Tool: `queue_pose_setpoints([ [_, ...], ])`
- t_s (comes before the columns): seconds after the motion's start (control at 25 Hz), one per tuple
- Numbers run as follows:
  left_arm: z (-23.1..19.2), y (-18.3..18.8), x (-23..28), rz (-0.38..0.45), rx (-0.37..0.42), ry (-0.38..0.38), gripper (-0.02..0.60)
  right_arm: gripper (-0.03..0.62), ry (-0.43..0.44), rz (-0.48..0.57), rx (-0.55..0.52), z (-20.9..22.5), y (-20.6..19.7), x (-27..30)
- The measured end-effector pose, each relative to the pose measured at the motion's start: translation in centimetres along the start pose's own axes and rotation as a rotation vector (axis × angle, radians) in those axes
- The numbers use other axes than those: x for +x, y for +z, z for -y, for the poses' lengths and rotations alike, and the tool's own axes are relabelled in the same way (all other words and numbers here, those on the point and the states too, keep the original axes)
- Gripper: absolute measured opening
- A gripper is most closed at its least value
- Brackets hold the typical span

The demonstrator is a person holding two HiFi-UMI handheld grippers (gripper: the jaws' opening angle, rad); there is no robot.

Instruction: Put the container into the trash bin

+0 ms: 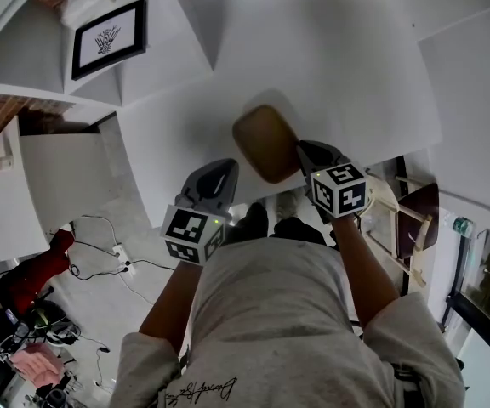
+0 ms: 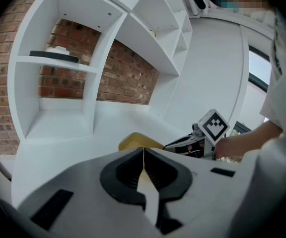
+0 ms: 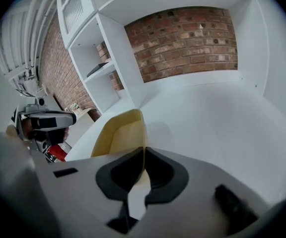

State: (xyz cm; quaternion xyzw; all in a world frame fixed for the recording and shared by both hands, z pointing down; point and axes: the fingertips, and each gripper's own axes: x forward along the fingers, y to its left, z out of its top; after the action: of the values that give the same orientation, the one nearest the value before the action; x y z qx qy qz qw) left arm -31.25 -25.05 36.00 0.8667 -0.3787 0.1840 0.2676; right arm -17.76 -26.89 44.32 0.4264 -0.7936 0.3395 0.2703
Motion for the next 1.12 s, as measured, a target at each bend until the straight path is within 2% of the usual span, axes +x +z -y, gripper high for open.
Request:
queue_pose_setpoints([
  [0.6, 5.5, 0.3, 1.1, -0.029, 0.112, -0.099, 0.017, 0.037, -0.063, 0.066, 0.117, 2.5, -3.7, -5.0],
  [1.12, 17.7, -2.7, 4.0, -0.077, 0.165, -0.237, 0.017, 0.037, -0.17, 0.105, 0.235, 8.1, -12.2, -15.0],
])
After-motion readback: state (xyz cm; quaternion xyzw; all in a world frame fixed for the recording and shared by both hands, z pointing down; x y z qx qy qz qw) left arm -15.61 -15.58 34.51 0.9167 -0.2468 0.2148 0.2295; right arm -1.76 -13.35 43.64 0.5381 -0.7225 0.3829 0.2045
